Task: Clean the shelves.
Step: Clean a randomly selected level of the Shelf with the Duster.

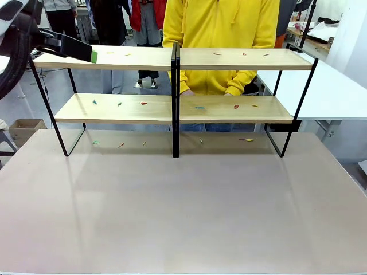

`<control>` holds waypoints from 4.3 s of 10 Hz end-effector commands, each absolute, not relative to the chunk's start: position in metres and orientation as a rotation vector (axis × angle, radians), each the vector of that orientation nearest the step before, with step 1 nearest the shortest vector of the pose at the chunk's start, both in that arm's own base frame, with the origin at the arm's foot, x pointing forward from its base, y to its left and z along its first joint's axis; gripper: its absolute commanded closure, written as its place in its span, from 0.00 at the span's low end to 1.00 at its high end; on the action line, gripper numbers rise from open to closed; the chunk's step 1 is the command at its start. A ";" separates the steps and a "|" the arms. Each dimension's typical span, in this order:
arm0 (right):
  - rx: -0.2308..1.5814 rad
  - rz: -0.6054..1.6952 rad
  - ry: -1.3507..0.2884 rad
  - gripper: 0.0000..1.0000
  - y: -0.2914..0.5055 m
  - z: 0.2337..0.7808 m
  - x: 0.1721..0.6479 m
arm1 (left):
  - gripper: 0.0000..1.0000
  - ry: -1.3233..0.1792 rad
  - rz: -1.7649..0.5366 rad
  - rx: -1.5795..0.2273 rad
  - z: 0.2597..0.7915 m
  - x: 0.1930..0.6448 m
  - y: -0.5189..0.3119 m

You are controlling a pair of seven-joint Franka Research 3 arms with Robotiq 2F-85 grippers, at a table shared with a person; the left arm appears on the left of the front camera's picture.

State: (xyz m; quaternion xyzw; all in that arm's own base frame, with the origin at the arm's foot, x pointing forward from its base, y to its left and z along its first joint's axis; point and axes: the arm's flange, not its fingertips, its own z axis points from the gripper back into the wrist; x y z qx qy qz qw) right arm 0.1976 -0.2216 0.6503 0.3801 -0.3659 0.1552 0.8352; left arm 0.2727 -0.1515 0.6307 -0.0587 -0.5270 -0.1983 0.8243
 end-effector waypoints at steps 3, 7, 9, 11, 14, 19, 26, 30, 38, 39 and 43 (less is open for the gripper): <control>0.701 0.450 -0.719 0.88 -0.199 0.660 0.187 | 0.00 -1.122 -0.419 -0.126 0.631 0.273 -0.151; 0.301 0.694 -0.489 0.88 0.043 0.712 0.269 | 0.00 -1.122 -0.419 -0.126 0.631 0.273 -0.151; 0.207 0.829 -0.544 0.88 0.075 0.712 0.262 | 0.00 -1.122 -0.419 -0.126 0.631 0.273 -0.151; 0.246 0.826 -0.507 0.88 0.119 0.704 0.254 | 0.00 -1.122 -0.419 -0.126 0.631 0.273 -0.151; 0.145 0.673 -0.452 0.88 0.106 0.708 0.241 | 0.00 -1.122 -0.419 -0.126 0.631 0.273 -0.151; -0.016 0.446 -0.342 0.88 0.200 0.724 0.340 | 0.00 -1.122 -0.419 -0.126 0.631 0.273 -0.151; -0.092 0.344 -0.305 0.88 0.215 0.693 0.397 | 0.00 -1.122 -0.419 -0.126 0.631 0.273 -0.151; -0.170 0.208 -0.217 0.88 0.193 0.678 0.419 | 0.00 -1.122 -0.419 -0.126 0.631 0.273 -0.151; -0.087 0.015 -0.418 0.88 0.093 0.694 0.400 | 0.00 -1.122 -0.419 -0.126 0.631 0.273 -0.151; -0.007 0.118 -0.452 0.88 0.094 0.692 0.394 | 0.00 -1.122 -0.419 -0.126 0.631 0.273 -0.151; 0.266 0.266 -0.438 0.88 0.075 0.688 0.390 | 0.00 -1.122 -0.419 -0.126 0.631 0.273 -0.151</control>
